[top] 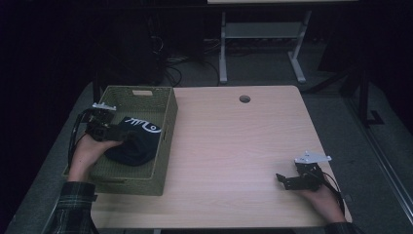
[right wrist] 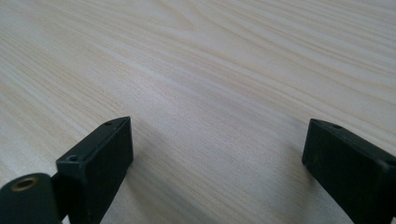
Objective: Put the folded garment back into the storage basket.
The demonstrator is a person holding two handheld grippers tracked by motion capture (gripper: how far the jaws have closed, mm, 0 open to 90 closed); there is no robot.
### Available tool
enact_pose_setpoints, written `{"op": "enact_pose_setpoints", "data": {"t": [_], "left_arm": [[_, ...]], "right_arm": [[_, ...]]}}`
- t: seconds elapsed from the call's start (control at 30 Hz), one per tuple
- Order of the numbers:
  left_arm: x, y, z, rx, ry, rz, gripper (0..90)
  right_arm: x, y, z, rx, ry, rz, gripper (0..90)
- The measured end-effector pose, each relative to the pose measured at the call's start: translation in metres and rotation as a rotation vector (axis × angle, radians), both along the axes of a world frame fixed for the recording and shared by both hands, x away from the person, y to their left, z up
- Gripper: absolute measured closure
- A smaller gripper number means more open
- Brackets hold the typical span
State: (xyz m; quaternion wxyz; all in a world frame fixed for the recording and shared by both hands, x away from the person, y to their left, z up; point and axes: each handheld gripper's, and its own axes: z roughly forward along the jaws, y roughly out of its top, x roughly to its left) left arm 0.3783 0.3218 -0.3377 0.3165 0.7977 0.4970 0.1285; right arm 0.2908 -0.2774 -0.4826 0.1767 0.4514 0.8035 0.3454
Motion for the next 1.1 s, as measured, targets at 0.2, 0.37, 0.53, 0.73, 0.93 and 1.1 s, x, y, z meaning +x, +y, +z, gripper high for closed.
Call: {"op": "enact_pose_setpoints", "data": {"t": [0.2, 0.37, 0.53, 0.73, 0.93, 1.1], "left_arm": [[-0.004, -0.028, 0.017, -0.027, -0.061, -0.050, 18.4], [-0.007, -0.057, 0.025, -0.056, -0.100, -0.103, 18.0], [-0.008, -0.089, 0.024, -0.070, -0.116, -0.154, 18.0], [-0.006, -0.128, 0.014, -0.101, -0.120, -0.195, 18.0], [-0.007, -0.157, 0.002, -0.109, -0.121, -0.222, 18.0], [-0.011, -0.179, -0.013, -0.114, -0.126, -0.241, 17.6]], "right_arm": [[0.000, 0.000, 0.000, 0.000, 0.001, 0.000, 8.2], [0.000, 0.000, 0.000, 0.000, 0.001, 0.000, 8.2], [0.000, 0.000, 0.000, 0.000, 0.001, 0.000, 8.2], [0.000, 0.000, 0.000, 0.000, 0.001, 0.000, 8.2], [0.000, 0.000, 0.000, -0.001, 0.000, 0.002, 8.1], [0.000, 0.000, 0.000, 0.000, 0.001, 0.000, 8.1]]}}
